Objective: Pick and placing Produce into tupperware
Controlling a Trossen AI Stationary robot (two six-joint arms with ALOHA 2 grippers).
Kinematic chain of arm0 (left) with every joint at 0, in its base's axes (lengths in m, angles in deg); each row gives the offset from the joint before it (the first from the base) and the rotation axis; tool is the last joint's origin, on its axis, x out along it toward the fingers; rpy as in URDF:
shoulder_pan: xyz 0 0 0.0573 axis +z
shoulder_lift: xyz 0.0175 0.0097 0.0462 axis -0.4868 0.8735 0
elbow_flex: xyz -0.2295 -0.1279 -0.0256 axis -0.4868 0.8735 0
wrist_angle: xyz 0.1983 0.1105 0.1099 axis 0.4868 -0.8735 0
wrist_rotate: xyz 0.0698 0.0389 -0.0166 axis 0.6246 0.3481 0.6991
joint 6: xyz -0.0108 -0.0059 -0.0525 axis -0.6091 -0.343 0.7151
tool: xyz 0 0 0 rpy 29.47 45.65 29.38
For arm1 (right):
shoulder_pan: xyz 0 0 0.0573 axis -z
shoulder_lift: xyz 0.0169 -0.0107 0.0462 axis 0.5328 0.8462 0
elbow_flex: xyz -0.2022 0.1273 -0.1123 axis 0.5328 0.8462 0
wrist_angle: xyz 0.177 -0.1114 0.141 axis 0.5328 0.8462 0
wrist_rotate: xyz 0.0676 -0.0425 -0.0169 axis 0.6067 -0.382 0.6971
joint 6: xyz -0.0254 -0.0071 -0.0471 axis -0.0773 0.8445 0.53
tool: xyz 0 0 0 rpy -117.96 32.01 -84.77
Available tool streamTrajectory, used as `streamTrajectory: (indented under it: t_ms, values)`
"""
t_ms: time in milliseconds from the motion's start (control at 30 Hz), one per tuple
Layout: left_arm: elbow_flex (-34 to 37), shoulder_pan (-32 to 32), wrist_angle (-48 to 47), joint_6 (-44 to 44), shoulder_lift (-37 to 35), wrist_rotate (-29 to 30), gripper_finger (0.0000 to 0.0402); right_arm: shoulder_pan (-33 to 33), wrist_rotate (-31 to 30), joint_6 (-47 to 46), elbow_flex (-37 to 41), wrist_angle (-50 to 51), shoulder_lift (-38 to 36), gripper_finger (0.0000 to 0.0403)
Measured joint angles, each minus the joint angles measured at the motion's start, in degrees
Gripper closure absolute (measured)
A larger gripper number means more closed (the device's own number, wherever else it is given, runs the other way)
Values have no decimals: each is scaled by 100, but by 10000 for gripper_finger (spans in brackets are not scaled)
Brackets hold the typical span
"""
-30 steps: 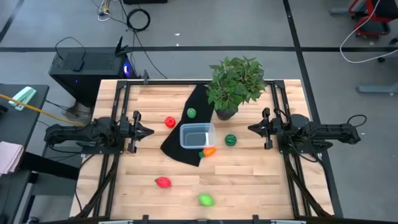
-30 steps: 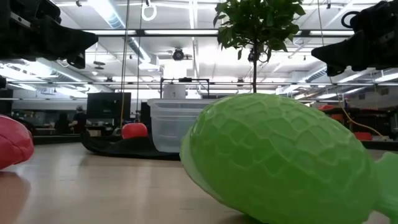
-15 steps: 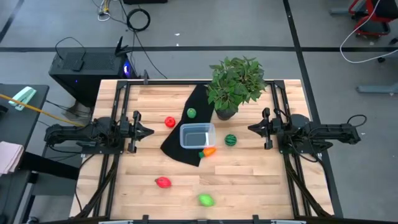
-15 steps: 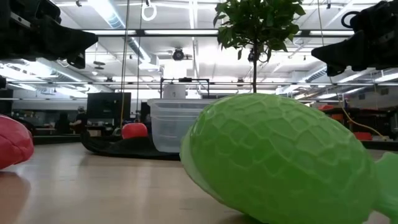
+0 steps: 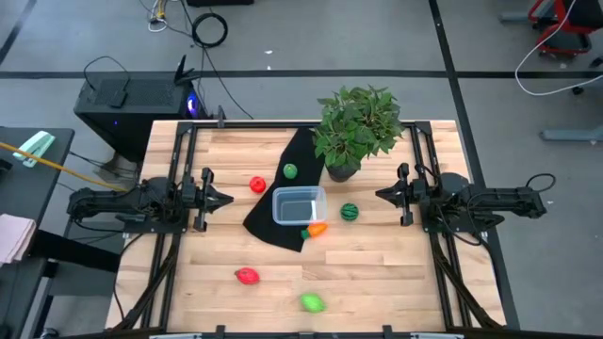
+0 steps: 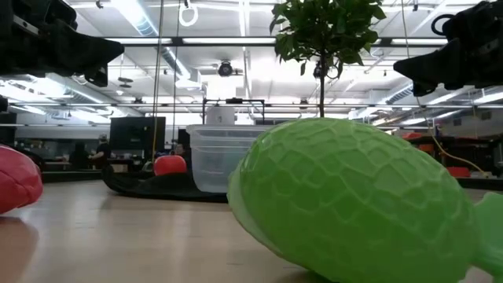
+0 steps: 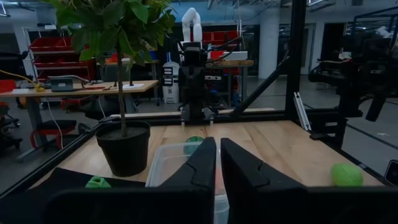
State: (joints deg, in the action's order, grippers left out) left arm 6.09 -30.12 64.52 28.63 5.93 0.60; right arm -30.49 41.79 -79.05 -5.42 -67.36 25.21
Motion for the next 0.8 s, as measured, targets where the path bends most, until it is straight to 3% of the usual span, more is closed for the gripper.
streamTrajectory:
  t_ms: [800]
  values:
    - [0,0,12,1,-2,0,375,1,0,0,0,1,1,375]
